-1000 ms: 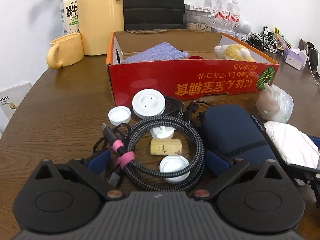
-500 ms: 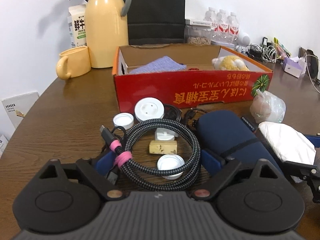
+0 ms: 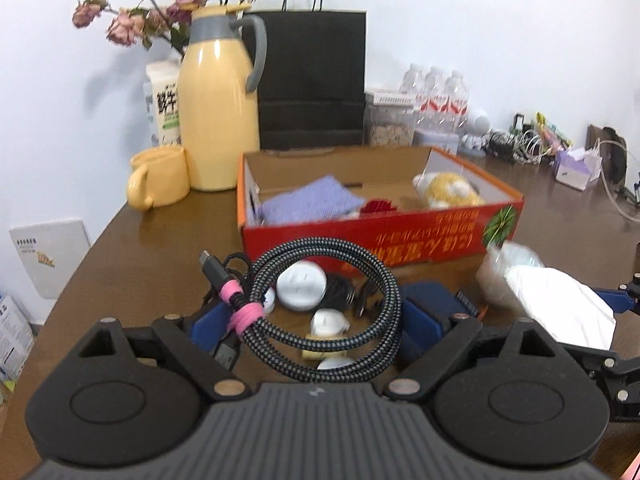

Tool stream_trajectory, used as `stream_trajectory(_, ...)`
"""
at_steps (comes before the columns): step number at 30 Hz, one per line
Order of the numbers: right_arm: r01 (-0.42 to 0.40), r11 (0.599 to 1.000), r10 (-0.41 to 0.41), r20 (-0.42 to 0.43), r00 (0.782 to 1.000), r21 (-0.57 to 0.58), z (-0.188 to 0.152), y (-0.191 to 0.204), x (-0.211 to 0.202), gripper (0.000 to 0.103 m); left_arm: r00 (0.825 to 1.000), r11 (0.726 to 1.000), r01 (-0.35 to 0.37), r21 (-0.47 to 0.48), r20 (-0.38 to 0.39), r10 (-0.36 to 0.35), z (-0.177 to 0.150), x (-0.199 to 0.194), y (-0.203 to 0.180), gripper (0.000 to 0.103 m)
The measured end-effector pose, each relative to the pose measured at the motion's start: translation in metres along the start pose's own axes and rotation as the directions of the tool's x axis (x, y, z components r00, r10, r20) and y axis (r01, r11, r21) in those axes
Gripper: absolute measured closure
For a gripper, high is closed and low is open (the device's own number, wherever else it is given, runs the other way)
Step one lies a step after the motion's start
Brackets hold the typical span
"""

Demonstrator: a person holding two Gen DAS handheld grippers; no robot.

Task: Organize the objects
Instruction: 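Grasp the coiled cable with the left tool while the right tool carries the cloth to the box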

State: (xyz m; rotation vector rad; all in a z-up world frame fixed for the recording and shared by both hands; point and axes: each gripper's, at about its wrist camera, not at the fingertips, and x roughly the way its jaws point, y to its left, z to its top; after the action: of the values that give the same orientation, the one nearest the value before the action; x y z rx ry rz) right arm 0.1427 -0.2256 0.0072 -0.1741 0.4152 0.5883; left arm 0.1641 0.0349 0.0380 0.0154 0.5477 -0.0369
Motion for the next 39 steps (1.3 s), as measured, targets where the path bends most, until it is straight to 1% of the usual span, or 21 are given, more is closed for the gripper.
stream_trajectory(6,0.003,0.999,-0.001,0.06,0.998,-0.033,0.028,0.002,0.004,0.036,0.998,1.0,0.013,-0.004,0.059,-0.013,0.026,0.002,-0.008,0.01)
stream_trajectory(10,0.002,0.999,0.002,0.092,0.996,-0.046,0.051,-0.001,0.018,0.036,0.996,1.0,0.018,-0.009,0.089,-0.017,0.045,0.009,-0.013,0.01)
stream_trajectory(18,0.015,0.999,-0.01,0.085,0.996,-0.049,0.103,-0.023,0.077,0.036,0.99,0.999,0.03,-0.017,0.137,-0.027,0.084,0.038,-0.021,0.01)
stream_trajectory(24,0.026,0.998,-0.023,0.058,0.998,-0.062,0.134,-0.038,0.133,0.036,0.99,0.999,0.039,-0.037,0.134,-0.034,0.107,0.078,-0.019,0.01)
stream_trajectory(26,0.031,0.998,-0.028,0.049,0.998,-0.057,0.139,-0.043,0.151,0.036,0.991,0.999,0.034,-0.04,0.134,-0.029,0.113,0.092,-0.017,0.01)
stream_trajectory(29,0.024,1.0,-0.024,0.032,0.999,-0.016,0.142,-0.051,0.175,0.036,0.992,0.998,0.03,-0.063,0.127,-0.022,0.12,0.115,-0.012,0.01)
stream_trajectory(33,0.01,1.0,-0.01,-0.003,1.0,-0.004,0.137,-0.056,0.204,0.036,0.995,0.995,0.005,-0.1,0.1,0.004,0.125,0.145,0.0,0.01)
stream_trajectory(36,0.009,1.0,-0.009,-0.037,0.999,0.006,0.133,-0.063,0.221,0.036,0.997,0.994,-0.005,-0.112,0.071,0.013,0.127,0.162,0.007,0.01)
stream_trajectory(39,0.024,1.0,-0.023,-0.052,0.998,0.01,0.129,-0.068,0.226,0.036,0.999,0.994,-0.003,-0.108,0.037,0.007,0.125,0.175,0.01,0.01)
